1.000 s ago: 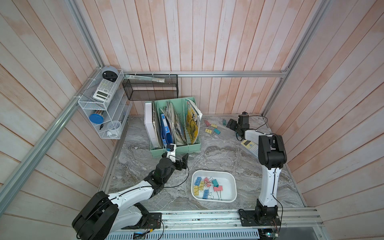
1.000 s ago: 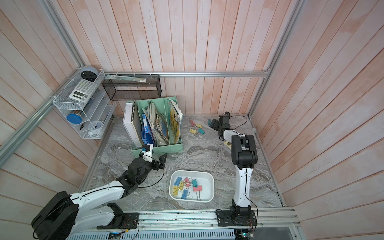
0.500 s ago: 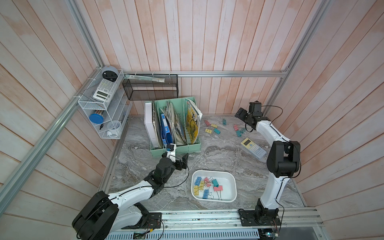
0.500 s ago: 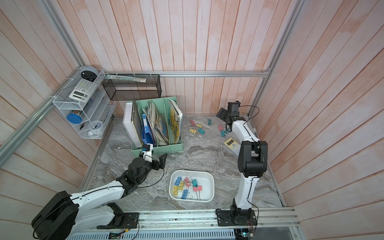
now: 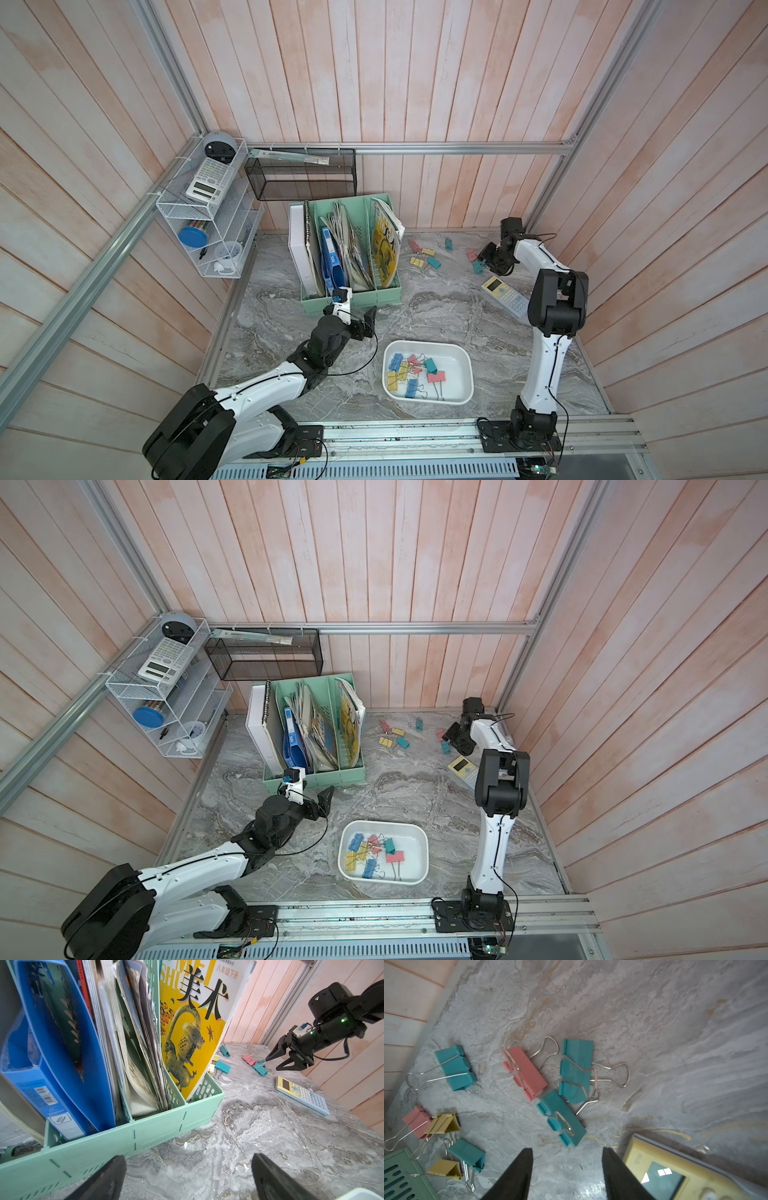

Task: Put the binder clips in the storage box
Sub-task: Pick up the binder clip at the center of the board.

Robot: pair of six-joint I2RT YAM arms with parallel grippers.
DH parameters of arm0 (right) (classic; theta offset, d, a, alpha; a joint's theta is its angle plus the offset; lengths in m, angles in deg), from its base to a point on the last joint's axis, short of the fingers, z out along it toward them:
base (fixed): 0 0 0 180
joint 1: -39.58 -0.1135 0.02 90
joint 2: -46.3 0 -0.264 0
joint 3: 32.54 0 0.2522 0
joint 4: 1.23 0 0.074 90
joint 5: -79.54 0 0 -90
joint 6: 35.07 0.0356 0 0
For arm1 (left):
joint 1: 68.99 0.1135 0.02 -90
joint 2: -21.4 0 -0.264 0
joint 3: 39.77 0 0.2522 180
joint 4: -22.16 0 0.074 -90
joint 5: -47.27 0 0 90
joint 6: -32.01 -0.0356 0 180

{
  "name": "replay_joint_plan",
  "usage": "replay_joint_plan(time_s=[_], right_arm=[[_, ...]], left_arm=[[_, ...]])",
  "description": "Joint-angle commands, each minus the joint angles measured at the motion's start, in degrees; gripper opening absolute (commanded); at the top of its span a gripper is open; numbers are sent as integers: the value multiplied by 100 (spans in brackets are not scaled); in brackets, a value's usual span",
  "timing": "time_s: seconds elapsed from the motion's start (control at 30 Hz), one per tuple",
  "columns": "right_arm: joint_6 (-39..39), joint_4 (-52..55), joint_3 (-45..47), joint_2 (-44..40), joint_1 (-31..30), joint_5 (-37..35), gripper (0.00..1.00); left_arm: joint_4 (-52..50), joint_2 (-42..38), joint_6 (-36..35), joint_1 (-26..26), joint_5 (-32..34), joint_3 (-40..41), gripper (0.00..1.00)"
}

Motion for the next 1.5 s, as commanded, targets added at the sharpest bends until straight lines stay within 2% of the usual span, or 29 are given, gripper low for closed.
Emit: replay_joint_plan(time_s=[0.0, 0.17, 0.27, 0.37, 0.43, 0.53, 0.63, 0.73, 0.9, 1.1, 1.33, 1.47], right_arm=[[-225, 283, -399, 205, 8, 87, 57], [-539, 419, -910, 461, 9, 106, 56], [-575, 943, -1506, 754, -6, 205, 59], [-588, 1263, -1627, 739, -95, 483, 59], [-520, 1078, -1236, 393, -355, -220, 66], [45, 364, -352, -234, -595, -1015, 71], [149, -1030, 593, -769, -909, -707, 72], [-263, -1461, 551, -743, -1217, -357, 74], [-683, -1361, -136, -60, -1641, 369, 73], [-896, -1785, -466, 466, -1870, 1074, 72], [-984, -1193, -1534, 1304, -1933, 1179, 68], [-974, -1228, -1591, 1463, -1963, 1309, 59]], left_arm=[[-29, -113, -25, 15, -13, -108, 100], [-51, -175, -43, 20, 34, -87, 100], [-60, -181, -46, 17, 45, -92, 100], [-82, -198, -54, 14, 61, -95, 100], [-82, -199, -52, 18, 61, -101, 100], [-54, -156, -38, 14, 40, -94, 100], [-38, -130, -16, 14, -1, -105, 100], [-50, -111, 26, 16, 12, -119, 100], [-144, -102, 71, 17, 47, -170, 100], [-170, -111, 38, 16, 91, -164, 100], [-161, -69, 44, 14, 43, -176, 100], [-187, -76, 31, 22, 65, -191, 100]])
